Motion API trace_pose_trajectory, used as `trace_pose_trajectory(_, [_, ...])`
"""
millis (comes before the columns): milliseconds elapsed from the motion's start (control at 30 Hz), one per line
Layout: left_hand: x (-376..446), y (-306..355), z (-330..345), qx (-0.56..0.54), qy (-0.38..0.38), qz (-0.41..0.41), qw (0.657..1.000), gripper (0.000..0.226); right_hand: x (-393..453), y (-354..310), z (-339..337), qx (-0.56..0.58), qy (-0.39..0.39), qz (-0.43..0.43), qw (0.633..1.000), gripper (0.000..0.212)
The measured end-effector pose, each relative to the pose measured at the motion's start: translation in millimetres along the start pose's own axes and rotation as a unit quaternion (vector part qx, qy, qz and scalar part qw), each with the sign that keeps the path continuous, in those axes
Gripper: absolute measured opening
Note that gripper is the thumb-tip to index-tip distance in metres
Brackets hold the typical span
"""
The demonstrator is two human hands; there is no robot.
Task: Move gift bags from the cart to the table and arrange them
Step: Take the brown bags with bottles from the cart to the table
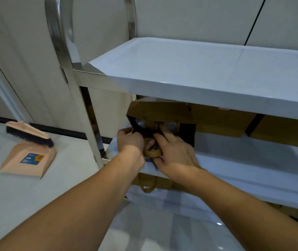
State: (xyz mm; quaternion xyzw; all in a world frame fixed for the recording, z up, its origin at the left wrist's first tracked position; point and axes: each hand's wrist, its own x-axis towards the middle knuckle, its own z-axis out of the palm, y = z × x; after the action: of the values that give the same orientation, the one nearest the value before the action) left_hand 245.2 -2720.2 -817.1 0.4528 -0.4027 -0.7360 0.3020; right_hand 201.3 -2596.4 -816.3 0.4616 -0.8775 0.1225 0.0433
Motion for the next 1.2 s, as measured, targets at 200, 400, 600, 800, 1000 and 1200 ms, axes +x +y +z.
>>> trace_pose_trajectory(200, [-29, 4, -13, 0.098, 0.051, -0.04, 0.993, 0.031, 17, -6, -26, 0.073, -0.154, 0.099, 0.98, 0.053])
trace_pose_trajectory(400, [-89, 40, -33, 0.111, 0.077, -0.145, 0.98, 0.035, -18, -30, -75, 0.16, -0.203, 0.137, 0.956, 0.069])
trace_pose_trajectory(600, [-134, 83, -40, 0.156, 0.11, -0.218, 0.957, 0.036, -37, -53, -123, 0.241, -0.234, 0.231, 0.913, 0.055])
trace_pose_trajectory(800, [-155, 91, -37, 0.162, 0.138, -0.268, 0.94, 0.036, -35, -56, -142, 0.166, -0.331, 0.154, 0.916, 0.083])
trace_pose_trajectory(1000, [-166, 100, -32, 0.111, 0.165, -0.29, 0.936, 0.038, -10, -49, -143, 0.147, -0.441, 0.108, 0.879, 0.022])
trace_pose_trajectory(1200, [-181, 111, -30, 0.067, 0.204, -0.323, 0.922, 0.021, -27, -39, -166, 0.226, -0.347, 0.036, 0.91, 0.007])
